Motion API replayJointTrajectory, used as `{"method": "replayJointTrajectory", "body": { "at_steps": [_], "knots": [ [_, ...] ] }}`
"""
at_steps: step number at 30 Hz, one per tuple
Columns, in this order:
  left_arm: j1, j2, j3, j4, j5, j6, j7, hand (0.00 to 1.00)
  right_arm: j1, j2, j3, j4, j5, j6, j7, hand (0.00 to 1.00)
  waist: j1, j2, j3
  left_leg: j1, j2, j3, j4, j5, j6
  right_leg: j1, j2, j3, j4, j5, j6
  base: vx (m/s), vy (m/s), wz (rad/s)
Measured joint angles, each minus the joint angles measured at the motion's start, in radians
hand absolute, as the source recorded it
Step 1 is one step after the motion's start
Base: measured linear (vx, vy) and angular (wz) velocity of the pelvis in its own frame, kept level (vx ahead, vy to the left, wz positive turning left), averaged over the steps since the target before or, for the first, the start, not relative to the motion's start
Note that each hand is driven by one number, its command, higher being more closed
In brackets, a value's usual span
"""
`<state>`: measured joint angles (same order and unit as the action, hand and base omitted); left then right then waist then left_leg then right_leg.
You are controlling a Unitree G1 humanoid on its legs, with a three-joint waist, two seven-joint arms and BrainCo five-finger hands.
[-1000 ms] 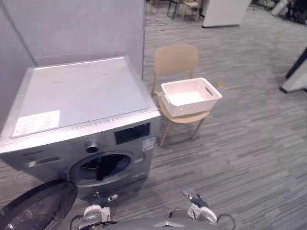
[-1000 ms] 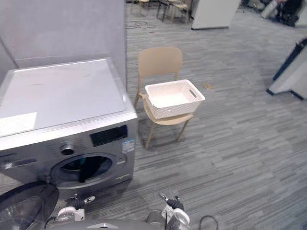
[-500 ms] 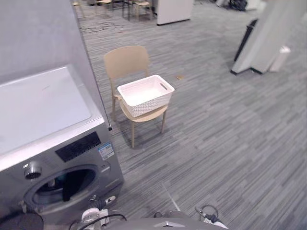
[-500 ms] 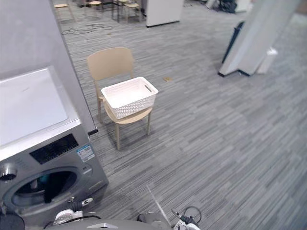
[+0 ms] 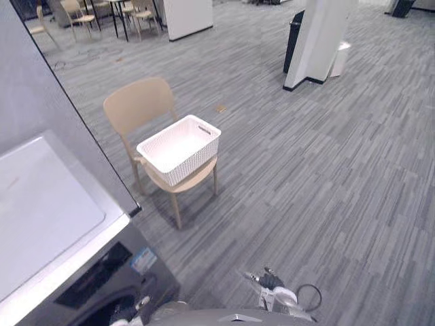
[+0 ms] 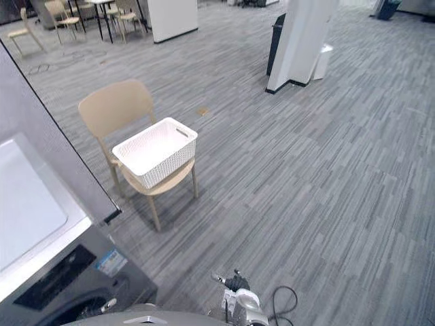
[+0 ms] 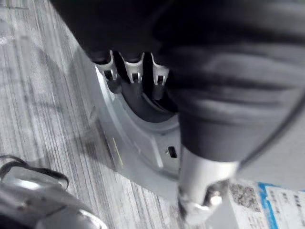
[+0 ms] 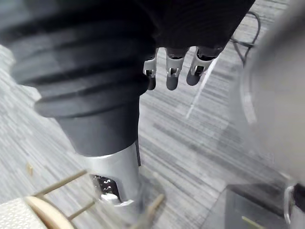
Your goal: Pick up the laundry basket with both hands and put the clothes into the washing machine.
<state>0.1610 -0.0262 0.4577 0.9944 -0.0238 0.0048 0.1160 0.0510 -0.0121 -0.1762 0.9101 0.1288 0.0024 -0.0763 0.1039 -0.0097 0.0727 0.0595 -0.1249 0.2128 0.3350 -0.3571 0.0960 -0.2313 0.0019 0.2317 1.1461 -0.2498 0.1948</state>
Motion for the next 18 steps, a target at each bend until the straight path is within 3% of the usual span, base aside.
{"method": "replayJointTrajectory", "body": {
  "at_steps": [2,4,6,7,8,9,10,11,12,13,14,15,18],
  "knots": [
    [0.008,0.006,0.0,0.017,-0.015,0.022,0.02,0.0,0.03,-0.018,-0.045,-0.024,-0.016,-0.001,0.003,0.0,-0.014,0.002,0.0,0.041,-0.005,-0.078,0.043,0.017,-0.005,-0.034,-0.012,-0.058,0.183,0.065,0.002,0.3,-0.099,0.88],
    [0.008,0.014,-0.007,0.016,-0.015,0.026,0.036,0.0,0.075,-0.028,-0.114,-0.021,-0.016,0.002,0.002,0.0,-0.029,0.005,-0.002,0.071,0.001,-0.17,0.036,0.019,-0.009,-0.082,-0.067,-0.122,0.213,0.052,-0.029,0.39,-0.206,1.44],
    [-0.012,0.032,-0.027,0.016,-0.015,0.031,0.055,0.0,0.097,-0.035,-0.213,-0.021,0.002,0.003,-0.001,0.0,-0.032,0.009,0.003,0.105,0.035,-0.274,0.002,0.033,-0.046,-0.161,-0.166,-0.135,0.088,0.016,-0.097,0.36,-0.262,1.35],
    [-0.013,0.039,-0.028,0.016,-0.017,0.033,0.056,0.0,0.104,-0.035,-0.224,-0.018,0.003,0.003,-0.002,0.0,-0.035,0.022,0.012,0.115,0.052,-0.296,-0.006,0.033,-0.058,-0.172,-0.184,-0.127,0.032,0.013,-0.104,0.3,-0.303,1.11],
    [-0.011,0.052,-0.034,0.017,-0.024,0.033,0.053,0.0,0.105,-0.037,-0.242,-0.008,0.005,0.003,-0.005,0.0,-0.037,0.022,0.018,0.143,0.092,-0.328,-0.015,0.028,-0.084,-0.172,-0.198,-0.096,-0.125,0.013,-0.106,0.26,-0.359,0.86],
    [-0.008,0.06,-0.074,0.013,-0.024,0.029,0.044,0.0,0.108,-0.036,-0.242,0.013,0.022,0.004,-0.017,0.0,-0.043,0.021,0.018,0.166,0.12,-0.339,-0.039,0.025,-0.111,-0.139,-0.213,-0.05,-0.347,0.059,-0.101,0.26,-0.393,0.74],
    [-0.008,0.06,-0.084,0.006,-0.024,0.027,0.04,0.0,0.108,-0.032,-0.241,0.016,0.023,0.008,-0.021,0.0,-0.048,0.011,0.013,0.181,0.129,-0.349,-0.052,0.021,-0.122,-0.118,-0.219,-0.022,-0.45,0.095,-0.103,0.26,-0.467,0.65],
    [-0.011,0.057,-0.061,-0.006,-0.037,0.018,0.062,0.0,0.122,-0.008,-0.236,0.03,0.024,0.018,-0.022,0.0,-0.056,-0.038,-0.007,0.212,0.137,-0.381,-0.082,-0.001,-0.161,-0.085,-0.226,0.043,-0.634,0.279,-0.106,0.23,-0.423,0.46],
    [-0.009,0.061,-0.033,0.002,-0.041,0.015,0.07,0.0,0.127,-0.002,-0.234,0.045,0.026,0.019,-0.022,0.0,-0.056,-0.052,-0.013,0.221,0.146,-0.399,-0.082,-0.013,-0.178,-0.076,-0.223,0.06,-0.626,0.21,-0.012,0.28,-0.545,0.36],
    [0.01,0.056,-0.037,0.005,-0.04,0.014,0.044,0.0,0.122,-0.013,-0.223,0.064,0.026,0.025,-0.021,0.0,-0.055,-0.05,-0.027,0.224,0.187,-0.425,-0.069,-0.017,-0.184,-0.066,-0.204,0.025,-0.617,0.112,0.049,0.24,-0.59,0.26],
    [0.019,0.02,-0.026,0.003,-0.034,0.01,0.021,0.0,0.125,-0.037,-0.222,0.077,0.024,0.028,-0.021,0.0,-0.065,-0.014,-0.032,0.204,0.248,-0.437,-0.034,0.002,-0.206,-0.074,-0.166,-0.038,-0.585,0.072,0.011,0.22,-0.56,0.21],
    [0.019,0.016,-0.024,0.002,-0.033,0.007,0.019,0.0,0.121,-0.042,-0.222,0.087,0.023,0.029,-0.021,0.0,-0.063,0.005,-0.04,0.2,0.265,-0.434,-0.027,0.022,-0.207,-0.079,-0.152,-0.049,-0.561,0.061,-0.004,0.17,-0.54,0.3],
    [0.03,-0.009,0.001,0.007,-0.034,0.006,0.009,0.0,0.121,-0.055,-0.222,0.093,0.023,0.047,-0.02,0.0,-0.081,0.019,-0.041,0.149,0.325,-0.444,0.05,0.106,-0.21,-0.062,-0.113,-0.12,-0.513,-0.004,-0.052,0.12,-0.451,0.45]
  ]
}}
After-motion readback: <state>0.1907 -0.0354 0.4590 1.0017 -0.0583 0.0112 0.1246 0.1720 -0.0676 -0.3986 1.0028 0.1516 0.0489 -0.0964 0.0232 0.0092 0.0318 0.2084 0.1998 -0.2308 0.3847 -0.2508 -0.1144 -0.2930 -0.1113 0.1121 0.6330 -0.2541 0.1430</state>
